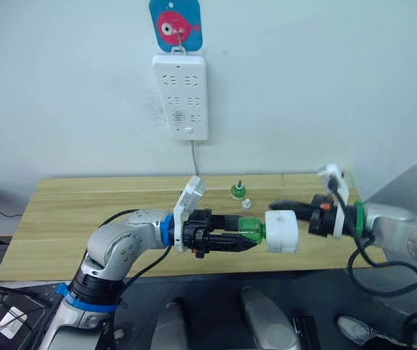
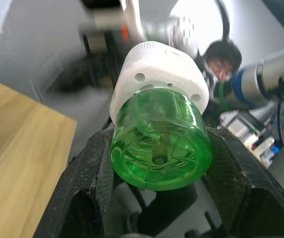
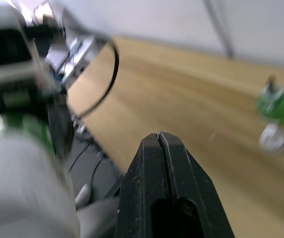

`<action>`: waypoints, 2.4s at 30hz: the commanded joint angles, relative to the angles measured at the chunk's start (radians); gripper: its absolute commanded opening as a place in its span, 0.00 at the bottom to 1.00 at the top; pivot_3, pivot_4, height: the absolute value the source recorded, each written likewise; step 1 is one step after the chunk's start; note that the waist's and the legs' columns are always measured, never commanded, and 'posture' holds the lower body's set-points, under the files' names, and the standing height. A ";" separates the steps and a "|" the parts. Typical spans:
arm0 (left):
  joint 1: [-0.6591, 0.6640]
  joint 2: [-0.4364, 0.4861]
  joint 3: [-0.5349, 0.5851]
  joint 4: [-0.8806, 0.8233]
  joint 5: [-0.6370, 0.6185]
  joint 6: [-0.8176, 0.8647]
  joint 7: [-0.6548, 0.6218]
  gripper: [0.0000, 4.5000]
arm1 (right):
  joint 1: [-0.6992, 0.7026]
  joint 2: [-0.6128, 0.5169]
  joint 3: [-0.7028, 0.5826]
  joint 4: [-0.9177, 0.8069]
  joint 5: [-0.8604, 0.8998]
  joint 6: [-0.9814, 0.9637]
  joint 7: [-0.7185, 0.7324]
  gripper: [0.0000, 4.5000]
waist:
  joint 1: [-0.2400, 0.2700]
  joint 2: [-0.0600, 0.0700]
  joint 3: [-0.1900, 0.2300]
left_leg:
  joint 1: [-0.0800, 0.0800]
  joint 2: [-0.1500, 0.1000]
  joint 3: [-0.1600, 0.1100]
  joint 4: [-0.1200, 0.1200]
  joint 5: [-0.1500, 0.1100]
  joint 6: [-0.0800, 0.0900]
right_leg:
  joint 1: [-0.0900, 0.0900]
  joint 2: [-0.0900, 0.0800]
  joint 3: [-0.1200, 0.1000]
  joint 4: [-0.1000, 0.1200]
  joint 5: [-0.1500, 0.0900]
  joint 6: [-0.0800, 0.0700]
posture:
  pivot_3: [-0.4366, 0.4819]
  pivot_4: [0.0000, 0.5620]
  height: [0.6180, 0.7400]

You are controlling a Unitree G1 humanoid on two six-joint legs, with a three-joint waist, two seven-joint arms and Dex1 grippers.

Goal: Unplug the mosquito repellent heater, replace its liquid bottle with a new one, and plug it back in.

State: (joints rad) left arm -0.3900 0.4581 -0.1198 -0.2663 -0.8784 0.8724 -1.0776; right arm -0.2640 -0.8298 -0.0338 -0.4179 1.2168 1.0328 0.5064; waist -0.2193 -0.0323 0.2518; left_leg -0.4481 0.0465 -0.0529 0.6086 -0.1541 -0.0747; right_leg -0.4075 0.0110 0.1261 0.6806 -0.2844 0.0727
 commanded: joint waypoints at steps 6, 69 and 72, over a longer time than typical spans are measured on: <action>-0.027 -0.029 0.035 0.034 0.036 -0.057 0.049 0.51 | 0.045 -0.077 -0.088 -0.156 0.192 0.071 0.091 0.00 | -0.003 0.000 0.000 | 0.001 0.000 0.000 0.001 0.000 0.000 | 0.001 0.000 0.001 0.000 0.000 0.000 | 0.14 0.40 1.00; 0.037 -0.344 0.351 0.133 -0.523 0.273 0.682 0.51 | 0.211 0.332 -0.183 -0.089 0.261 -0.314 -0.436 1.00 | -0.005 0.000 -0.001 | -0.001 0.000 0.000 0.002 0.000 0.000 | 0.001 0.000 0.001 0.001 0.000 0.000 | 0.12 0.37 1.00; 0.033 -0.375 0.363 0.150 -0.631 0.260 0.805 0.51 | 0.191 0.400 -0.162 -0.102 0.279 -0.335 -0.454 1.00 | -0.006 0.000 -0.001 | 0.000 0.000 0.000 0.002 0.000 0.000 | 0.001 0.000 0.001 0.001 0.000 0.000 | 0.11 0.37 1.00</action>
State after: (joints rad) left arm -0.3532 0.0971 0.2329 -0.1037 -1.4262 1.1405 -0.3255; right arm -0.0581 -0.4512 -0.1985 -0.4823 1.4747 0.7246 0.0593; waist -0.2252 -0.0320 0.2504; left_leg -0.4482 0.0464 -0.0531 0.6105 -0.1540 -0.0747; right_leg -0.4069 0.0112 0.1266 0.6816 -0.2840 0.0730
